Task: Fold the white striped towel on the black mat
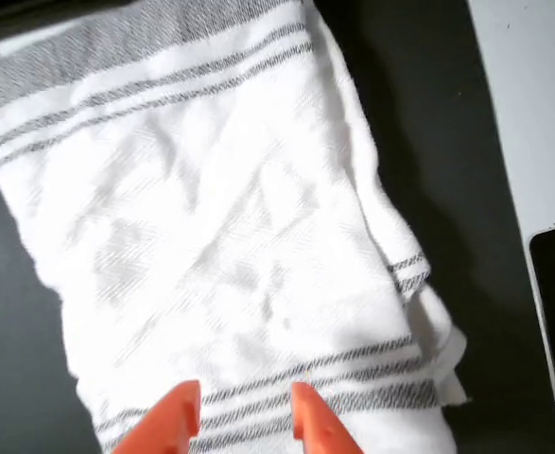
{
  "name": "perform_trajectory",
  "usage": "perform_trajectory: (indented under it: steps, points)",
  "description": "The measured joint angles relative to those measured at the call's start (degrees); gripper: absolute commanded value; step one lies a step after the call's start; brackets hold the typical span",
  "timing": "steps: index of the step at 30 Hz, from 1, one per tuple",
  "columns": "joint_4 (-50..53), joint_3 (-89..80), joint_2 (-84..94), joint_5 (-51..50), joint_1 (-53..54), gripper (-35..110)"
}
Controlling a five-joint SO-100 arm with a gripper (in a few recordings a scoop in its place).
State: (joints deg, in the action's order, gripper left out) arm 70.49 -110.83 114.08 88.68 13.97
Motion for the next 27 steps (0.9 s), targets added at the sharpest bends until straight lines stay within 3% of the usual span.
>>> perform_trajectory:
  steps: [6, 11, 19, 27]
  points:
    - [0.9, -11.9, 8.7, 0.4, -1.2, 7]
    - [-3.4, -20.7, 9.1, 6.8, 2.9, 4]
    - [-23.0, -28.7, -3.6, 16.2, 10.1, 4]
    - [-26.1, -31.4, -5.4, 14.6, 8.6, 4]
